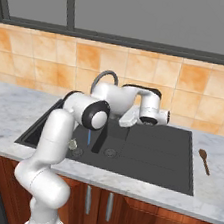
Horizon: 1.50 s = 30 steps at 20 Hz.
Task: Turn on the sink faucet. Then move the garlic from the counter to the sink. Turn off the sink. Move the vegetable from the sink to the pot next to the stove. Finally move the pot to the front center burner.
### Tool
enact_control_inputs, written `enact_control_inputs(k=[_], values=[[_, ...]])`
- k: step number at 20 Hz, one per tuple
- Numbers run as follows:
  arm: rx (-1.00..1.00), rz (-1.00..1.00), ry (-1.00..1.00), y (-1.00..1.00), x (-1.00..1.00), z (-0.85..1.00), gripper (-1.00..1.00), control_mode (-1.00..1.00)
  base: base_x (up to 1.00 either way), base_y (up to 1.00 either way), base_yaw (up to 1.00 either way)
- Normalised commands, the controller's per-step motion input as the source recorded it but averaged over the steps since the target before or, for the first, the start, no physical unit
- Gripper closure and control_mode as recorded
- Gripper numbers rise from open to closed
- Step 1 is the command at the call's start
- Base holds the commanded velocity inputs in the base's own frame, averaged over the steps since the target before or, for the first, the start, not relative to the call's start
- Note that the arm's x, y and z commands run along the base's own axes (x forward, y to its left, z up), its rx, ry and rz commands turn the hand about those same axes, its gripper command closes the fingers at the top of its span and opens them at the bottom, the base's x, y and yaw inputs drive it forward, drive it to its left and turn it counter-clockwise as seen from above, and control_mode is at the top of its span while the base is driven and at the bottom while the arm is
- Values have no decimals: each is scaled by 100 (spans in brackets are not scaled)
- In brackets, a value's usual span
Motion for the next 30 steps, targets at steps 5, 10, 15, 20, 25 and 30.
enact_control_inputs(k=[5, 10, 15, 20, 25, 30], values=[[0, 0, 0, 16, 22, -4, -100, -100, 0, 0, 0], [0, 0, 0, -17, 3, -3, -100, -100, 0, 0, 0], [0, 0, 0, -20, 13, 0, -100, -100, 0, 0, 0], [0, 0, 0, -16, 21, -5, -100, -100, 0, 0, 0], [0, 0, 0, -23, 20, -13, -100, -100, 0, 0, 0], [0, 0, 0, -16, 28, -8, -100, -100, 0, 0, 0]])
